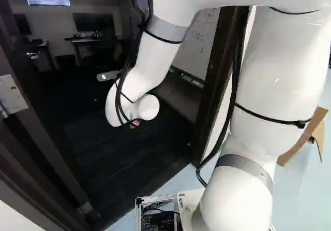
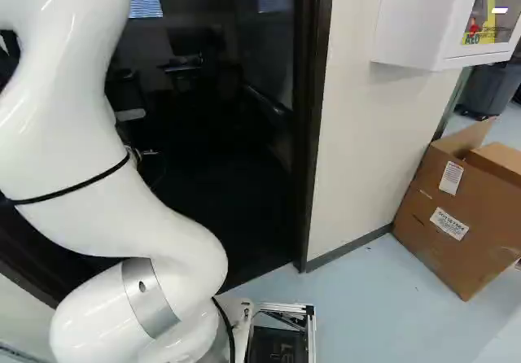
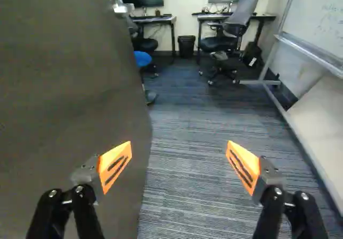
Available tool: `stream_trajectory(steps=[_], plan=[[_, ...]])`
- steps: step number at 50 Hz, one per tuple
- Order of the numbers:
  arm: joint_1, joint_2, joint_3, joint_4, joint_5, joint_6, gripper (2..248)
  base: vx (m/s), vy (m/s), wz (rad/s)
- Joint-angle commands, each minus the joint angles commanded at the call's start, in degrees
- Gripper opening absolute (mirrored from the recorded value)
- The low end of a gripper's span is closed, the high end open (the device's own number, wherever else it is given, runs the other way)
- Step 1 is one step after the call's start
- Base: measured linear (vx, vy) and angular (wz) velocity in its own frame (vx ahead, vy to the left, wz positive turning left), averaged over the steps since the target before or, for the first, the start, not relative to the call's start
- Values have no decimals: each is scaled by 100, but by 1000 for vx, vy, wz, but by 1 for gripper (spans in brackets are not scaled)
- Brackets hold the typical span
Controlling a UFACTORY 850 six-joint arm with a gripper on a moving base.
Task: Open the door and move inside
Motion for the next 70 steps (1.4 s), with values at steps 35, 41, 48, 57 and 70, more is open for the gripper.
stream_trajectory(steps=[35, 41, 48, 57, 70], plan=[[-499, 686, 716, 0, 0, 0, 247, 0, 0, 0], [-593, 800, 830, 0, 0, 0, 247, 0, 0, 0], [-708, 929, 957, 0, 0, 0, 247, 0, 0, 0], [-872, 1070, 1094, 0, 0, 0, 247, 0, 0, 0], [-1114, 1272, 1287, 0, 0, 0, 247, 0, 0, 0]])
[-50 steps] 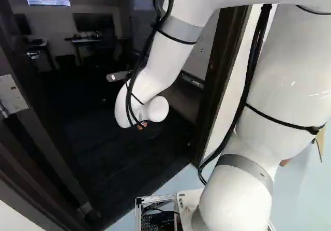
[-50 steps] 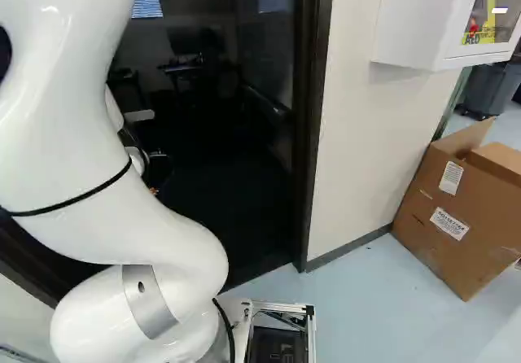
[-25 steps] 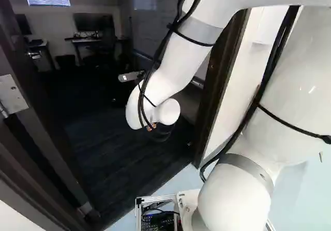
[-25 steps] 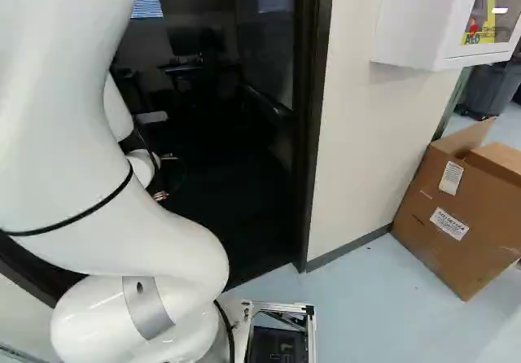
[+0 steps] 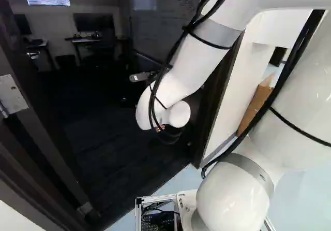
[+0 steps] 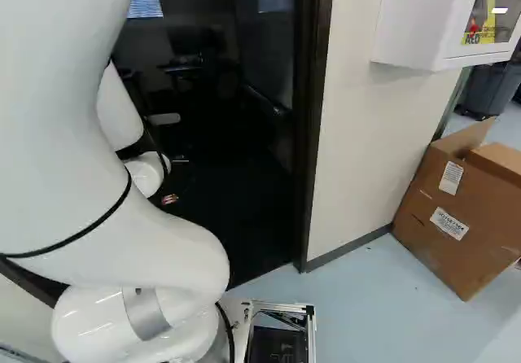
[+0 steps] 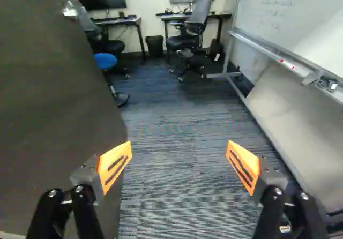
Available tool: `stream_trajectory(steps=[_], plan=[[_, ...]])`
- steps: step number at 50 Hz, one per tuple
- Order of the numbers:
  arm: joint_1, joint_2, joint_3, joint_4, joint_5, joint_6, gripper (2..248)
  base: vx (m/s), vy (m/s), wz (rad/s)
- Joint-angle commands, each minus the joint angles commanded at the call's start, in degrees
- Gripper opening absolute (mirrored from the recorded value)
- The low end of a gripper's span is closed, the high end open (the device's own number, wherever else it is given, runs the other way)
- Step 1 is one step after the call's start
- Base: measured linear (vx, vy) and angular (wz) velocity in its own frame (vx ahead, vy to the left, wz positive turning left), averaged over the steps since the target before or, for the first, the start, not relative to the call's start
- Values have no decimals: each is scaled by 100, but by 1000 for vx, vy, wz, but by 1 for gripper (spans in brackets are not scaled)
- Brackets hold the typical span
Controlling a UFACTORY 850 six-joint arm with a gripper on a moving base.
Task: Open the door and move inside
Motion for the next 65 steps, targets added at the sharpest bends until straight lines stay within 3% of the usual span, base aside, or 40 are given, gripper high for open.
stream_trajectory(steps=[65], plan=[[-1515, 183, 173, 0, 0, 0, 247, 0, 0, 0]])
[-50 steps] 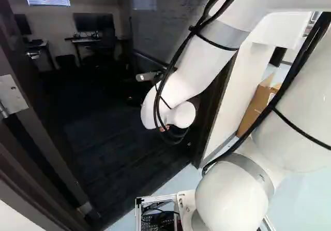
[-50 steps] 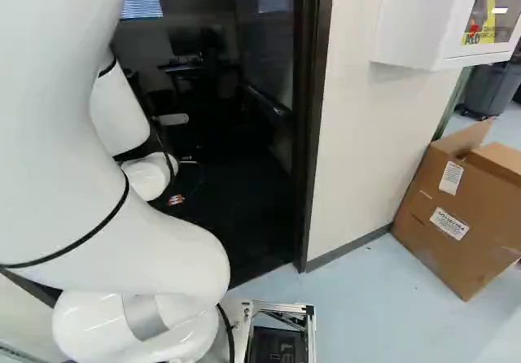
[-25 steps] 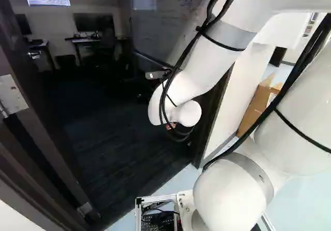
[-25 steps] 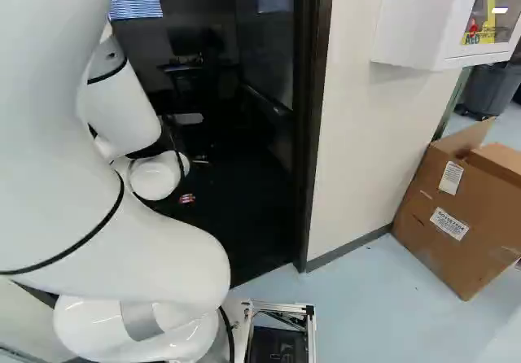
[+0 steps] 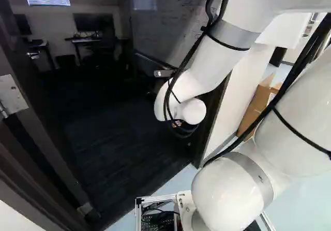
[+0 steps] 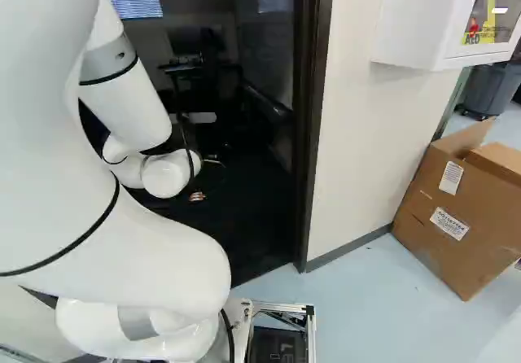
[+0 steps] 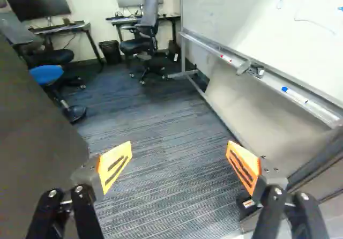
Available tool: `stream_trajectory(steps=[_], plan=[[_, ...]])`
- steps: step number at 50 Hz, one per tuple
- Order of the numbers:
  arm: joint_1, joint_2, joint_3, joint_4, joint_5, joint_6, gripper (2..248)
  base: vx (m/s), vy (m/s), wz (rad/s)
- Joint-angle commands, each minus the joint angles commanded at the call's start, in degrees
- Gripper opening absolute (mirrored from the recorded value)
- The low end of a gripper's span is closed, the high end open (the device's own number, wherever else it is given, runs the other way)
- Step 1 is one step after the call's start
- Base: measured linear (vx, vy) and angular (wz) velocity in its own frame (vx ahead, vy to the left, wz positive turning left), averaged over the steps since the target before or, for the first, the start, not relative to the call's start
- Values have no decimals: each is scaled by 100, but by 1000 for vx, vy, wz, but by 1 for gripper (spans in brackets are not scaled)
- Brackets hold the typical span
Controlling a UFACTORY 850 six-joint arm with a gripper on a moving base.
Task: Open the door and move inside
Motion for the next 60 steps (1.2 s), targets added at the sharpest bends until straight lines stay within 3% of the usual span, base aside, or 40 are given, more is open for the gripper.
stream_trajectory(steps=[18, 60], plan=[[-326, 71, 66, 0, 0, 0, 247, 0, 0, 0], [-352, 78, 72, 0, 0, 0, 247, -10, -11, 16]])
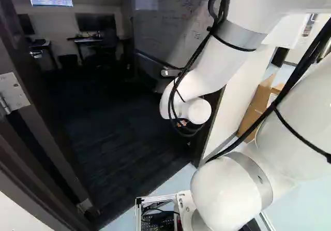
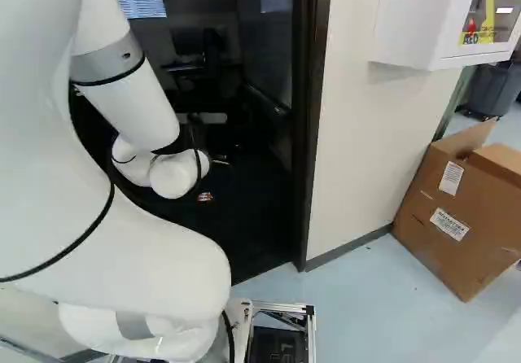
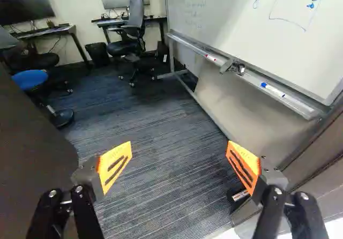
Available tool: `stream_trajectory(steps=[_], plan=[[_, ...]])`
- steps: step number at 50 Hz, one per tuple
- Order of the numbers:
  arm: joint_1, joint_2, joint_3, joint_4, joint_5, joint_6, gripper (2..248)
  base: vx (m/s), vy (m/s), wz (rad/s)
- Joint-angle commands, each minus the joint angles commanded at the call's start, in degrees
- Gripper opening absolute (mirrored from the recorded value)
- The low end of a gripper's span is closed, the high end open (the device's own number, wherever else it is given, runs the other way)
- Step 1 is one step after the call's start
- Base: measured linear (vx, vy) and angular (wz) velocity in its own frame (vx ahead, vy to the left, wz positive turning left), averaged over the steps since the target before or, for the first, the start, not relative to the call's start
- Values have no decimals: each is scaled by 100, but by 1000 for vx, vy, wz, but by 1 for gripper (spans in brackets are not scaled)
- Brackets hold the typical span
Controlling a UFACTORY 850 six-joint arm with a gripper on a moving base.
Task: Open the door and move inside
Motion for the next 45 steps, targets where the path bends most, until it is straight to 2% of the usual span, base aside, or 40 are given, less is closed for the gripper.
stream_trajectory(steps=[15, 45], plan=[[0, 0, 0, 0, 0, 0, 247, 44, 4, 2], [0, 0, 0, 0, 0, 0, 247, 109, 5, 11]])
